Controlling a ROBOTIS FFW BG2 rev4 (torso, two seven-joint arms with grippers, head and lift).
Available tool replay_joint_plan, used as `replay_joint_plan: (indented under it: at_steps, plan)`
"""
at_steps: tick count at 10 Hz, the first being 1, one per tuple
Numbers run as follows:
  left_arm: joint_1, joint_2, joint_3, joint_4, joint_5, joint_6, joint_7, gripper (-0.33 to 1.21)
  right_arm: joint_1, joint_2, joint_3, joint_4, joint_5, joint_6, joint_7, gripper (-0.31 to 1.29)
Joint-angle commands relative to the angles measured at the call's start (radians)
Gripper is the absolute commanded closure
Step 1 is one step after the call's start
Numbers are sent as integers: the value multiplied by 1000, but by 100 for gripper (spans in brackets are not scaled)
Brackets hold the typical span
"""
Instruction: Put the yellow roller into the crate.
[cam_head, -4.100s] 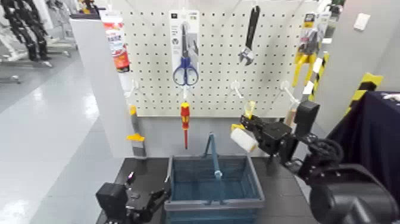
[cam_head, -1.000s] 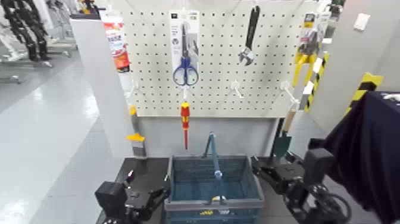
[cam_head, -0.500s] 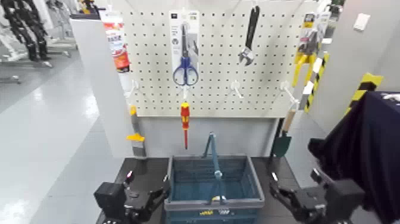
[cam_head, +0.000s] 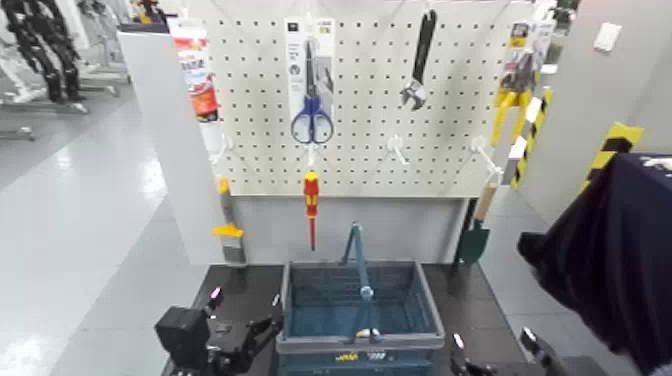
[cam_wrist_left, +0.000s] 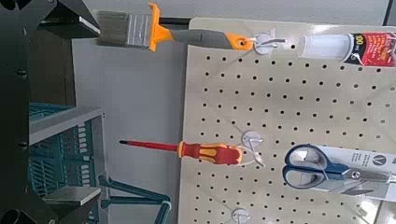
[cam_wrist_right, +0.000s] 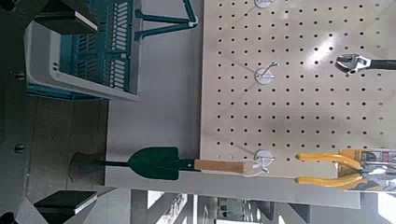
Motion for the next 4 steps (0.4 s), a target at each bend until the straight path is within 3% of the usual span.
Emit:
replay_joint_plan:
  at_steps: [1, 4]
  plan:
    - [3, -1, 0, -3, -1, 0, 0, 11, 7, 10, 5, 25, -2, -33, 0, 9]
    - [5, -3, 2, -3, -1, 0, 0, 11, 3, 16, 7, 35, 1, -43, 2, 9]
